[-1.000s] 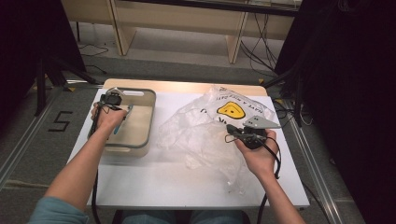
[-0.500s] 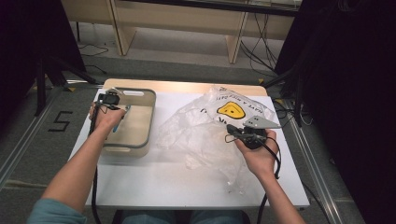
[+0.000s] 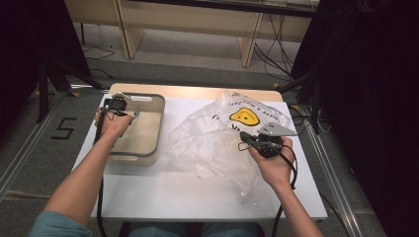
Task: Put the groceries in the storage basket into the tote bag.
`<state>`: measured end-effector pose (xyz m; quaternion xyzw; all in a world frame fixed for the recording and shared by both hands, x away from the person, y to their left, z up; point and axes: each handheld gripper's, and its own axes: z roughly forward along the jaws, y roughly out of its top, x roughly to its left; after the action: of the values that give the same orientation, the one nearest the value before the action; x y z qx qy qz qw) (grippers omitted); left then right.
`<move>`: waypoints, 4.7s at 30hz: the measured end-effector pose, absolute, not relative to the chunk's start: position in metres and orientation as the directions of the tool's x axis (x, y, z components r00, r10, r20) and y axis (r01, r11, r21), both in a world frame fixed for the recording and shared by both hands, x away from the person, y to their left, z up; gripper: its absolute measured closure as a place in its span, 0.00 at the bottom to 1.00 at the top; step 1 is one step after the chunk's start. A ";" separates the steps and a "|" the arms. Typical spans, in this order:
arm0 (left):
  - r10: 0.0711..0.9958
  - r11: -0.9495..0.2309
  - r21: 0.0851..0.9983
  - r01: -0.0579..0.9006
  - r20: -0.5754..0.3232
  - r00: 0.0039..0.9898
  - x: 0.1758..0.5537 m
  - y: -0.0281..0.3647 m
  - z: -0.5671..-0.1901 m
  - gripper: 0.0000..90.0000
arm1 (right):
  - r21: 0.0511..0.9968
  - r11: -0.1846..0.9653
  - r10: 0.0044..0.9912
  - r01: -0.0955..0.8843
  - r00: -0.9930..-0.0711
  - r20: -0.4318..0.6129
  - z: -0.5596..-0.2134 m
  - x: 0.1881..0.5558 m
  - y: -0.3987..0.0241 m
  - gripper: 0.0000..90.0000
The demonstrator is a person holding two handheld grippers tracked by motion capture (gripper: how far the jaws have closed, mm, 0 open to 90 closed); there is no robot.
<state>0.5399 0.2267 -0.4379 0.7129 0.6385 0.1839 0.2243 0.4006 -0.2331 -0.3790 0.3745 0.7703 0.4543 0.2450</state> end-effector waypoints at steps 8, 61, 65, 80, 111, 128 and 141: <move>0.991 -0.087 0.569 0.818 -0.030 0.127 0.539 0.231 -0.439 1.00 | 0.882 0.309 0.798 0.355 -0.601 -0.038 -0.380 0.401 -0.232 1.00; 0.952 -0.287 0.315 0.904 -0.012 0.306 0.564 0.203 -0.452 0.89 | 0.884 0.303 0.802 0.355 -0.596 -0.036 -0.378 0.399 -0.237 1.00; 0.953 -0.270 0.368 0.890 -0.026 0.301 0.562 0.206 -0.445 0.89 | 0.884 0.305 0.802 0.356 -0.596 -0.037 -0.379 0.399 -0.236 1.00; 0.949 -0.153 0.642 0.751 -0.116 0.293 0.531 0.212 -0.391 0.89 | 0.886 0.302 0.803 0.352 -0.595 -0.038 -0.378 0.398 -0.236 1.00; 0.891 -0.186 0.771 0.609 -0.129 0.436 0.470 0.186 -0.344 0.89 | 0.885 0.307 0.799 0.351 -0.600 -0.040 -0.378 0.398 -0.234 1.00; 0.827 -0.268 0.788 0.554 -0.107 0.552 0.431 0.151 -0.338 0.89 | 0.886 0.306 0.799 0.349 -0.601 -0.039 -0.378 0.398 -0.234 1.00; 0.770 -0.333 0.783 0.526 -0.097 0.630 0.409 0.119 -0.348 0.89 | 0.886 0.306 0.799 0.348 -0.600 -0.040 -0.378 0.397 -0.234 1.00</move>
<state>0.4088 0.1194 -0.3480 0.8028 0.4038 0.1477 0.4131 0.3972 -0.2337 -0.3777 0.3728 0.7694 0.4560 0.2471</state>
